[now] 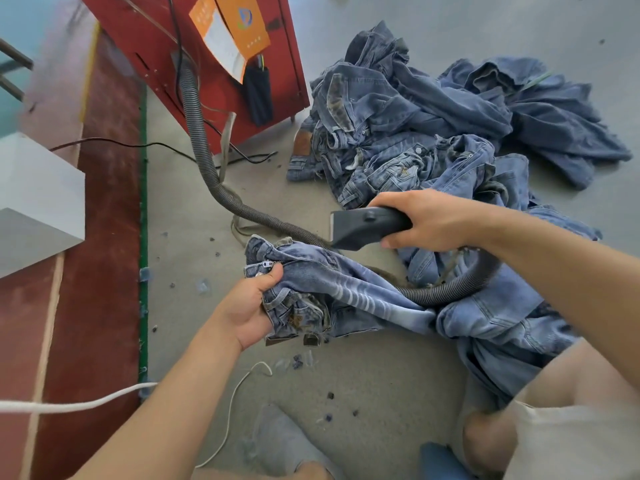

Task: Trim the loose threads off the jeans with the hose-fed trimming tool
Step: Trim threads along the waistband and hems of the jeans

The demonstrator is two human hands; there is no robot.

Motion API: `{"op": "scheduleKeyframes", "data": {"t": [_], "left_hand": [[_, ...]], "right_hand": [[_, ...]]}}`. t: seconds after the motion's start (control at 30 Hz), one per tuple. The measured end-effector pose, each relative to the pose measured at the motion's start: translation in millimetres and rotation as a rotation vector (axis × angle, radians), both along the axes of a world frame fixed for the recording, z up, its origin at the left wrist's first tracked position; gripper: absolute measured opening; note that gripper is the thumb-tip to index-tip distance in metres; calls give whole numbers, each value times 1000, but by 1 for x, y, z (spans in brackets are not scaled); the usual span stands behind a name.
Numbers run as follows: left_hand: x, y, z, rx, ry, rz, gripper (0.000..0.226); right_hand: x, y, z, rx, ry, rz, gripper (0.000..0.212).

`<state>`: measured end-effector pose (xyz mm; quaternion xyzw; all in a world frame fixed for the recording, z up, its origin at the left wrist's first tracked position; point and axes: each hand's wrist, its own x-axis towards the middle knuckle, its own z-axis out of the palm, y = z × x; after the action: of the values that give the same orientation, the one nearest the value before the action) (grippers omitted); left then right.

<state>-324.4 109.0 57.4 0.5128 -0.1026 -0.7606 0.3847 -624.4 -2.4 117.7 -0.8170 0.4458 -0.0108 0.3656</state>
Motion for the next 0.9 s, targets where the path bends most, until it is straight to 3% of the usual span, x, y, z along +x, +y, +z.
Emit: {"op": "scheduleKeyframes", "data": {"t": [0.17, 0.4, 0.57, 0.67, 0.8, 0.9], "left_hand": [[-7, 0, 2, -2, 38, 24, 46], [-11, -3, 11, -8, 34, 3, 47], [-16, -17, 34, -37, 167, -129, 58], [-31, -23, 42, -65, 283, -24, 71], [-63, -33, 53, -104, 361, 77, 48], [-88, -39, 56, -92, 383, 97, 51]], "right_hand": [[7, 15, -14, 25, 168, 99, 33], [5, 7, 12, -29, -125, -70, 35], [-10, 9, 25, -76, -121, -255, 21], [-3, 21, 26, 9, -171, -341, 32], [20, 41, 30, 92, -181, -369, 50], [35, 50, 28, 37, -234, -479, 55]]}}
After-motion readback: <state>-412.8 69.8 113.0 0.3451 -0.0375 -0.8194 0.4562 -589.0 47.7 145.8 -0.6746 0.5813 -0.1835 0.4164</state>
